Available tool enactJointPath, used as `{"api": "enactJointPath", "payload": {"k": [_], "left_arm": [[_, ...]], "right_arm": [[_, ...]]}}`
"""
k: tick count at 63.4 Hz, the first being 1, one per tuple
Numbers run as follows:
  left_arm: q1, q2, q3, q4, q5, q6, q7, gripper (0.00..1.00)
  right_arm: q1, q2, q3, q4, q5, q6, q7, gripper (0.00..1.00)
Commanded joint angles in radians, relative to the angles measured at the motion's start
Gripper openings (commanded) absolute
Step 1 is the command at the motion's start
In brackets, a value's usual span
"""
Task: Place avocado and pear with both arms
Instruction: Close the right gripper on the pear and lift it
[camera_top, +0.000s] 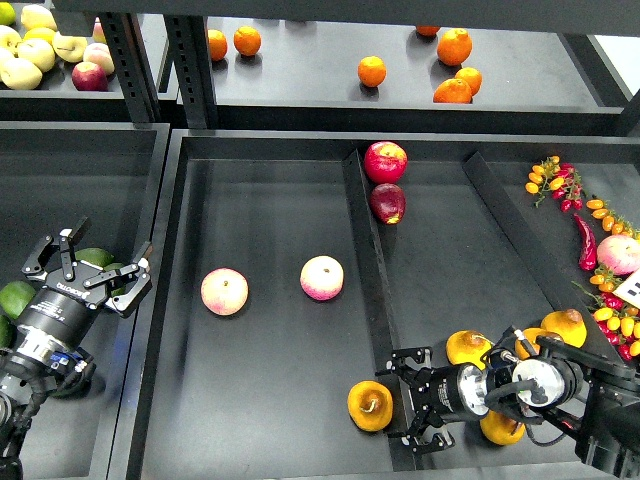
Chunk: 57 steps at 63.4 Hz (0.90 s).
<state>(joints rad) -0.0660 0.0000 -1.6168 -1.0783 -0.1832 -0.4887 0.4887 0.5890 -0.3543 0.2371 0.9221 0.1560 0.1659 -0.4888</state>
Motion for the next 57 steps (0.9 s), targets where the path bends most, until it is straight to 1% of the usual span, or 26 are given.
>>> {"api": "enactJointPath", "payload": {"k": [1, 13, 27, 46, 53, 57], "left_arm": [[0.000, 0.000, 0.000, 0.000, 0.001, 0.000, 0.000, 0.99], [0.002, 0.000, 0.000, 0.000, 0.001, 0.000, 0.000, 0.99], [0.002, 0.000, 0.000, 0.000, 0.001, 0.000, 0.000, 0.99], [0.002, 0.000, 0.000, 0.000, 0.001, 0.000, 0.000, 0.99], [0.002, 0.000, 0.000, 0.000, 0.001, 0.000, 0.000, 0.99], [0.002, 0.000, 0.000, 0.000, 0.001, 0.000, 0.000, 0.99]], "right_arm": [[-0.005, 0.024, 0.021, 0.000, 0.001, -0.002, 0.000, 0.98], [-0.012, 0.048, 0.021, -0.006, -0.004, -0.002, 0.000, 0.98], [-0.017, 0.043, 0.014, -0.009, -0.010, -0.006, 0.000, 0.96], [-0.020, 0.043, 0.008, -0.026, -0.044, -0.008, 0.000, 0.95], [-0.020, 0.044, 0.008, -0.028, -0.049, -0.011, 0.000, 0.89], [-0.018, 0.044, 0.013, -0.026, -0.047, -0.025, 0.000, 0.80]]}}
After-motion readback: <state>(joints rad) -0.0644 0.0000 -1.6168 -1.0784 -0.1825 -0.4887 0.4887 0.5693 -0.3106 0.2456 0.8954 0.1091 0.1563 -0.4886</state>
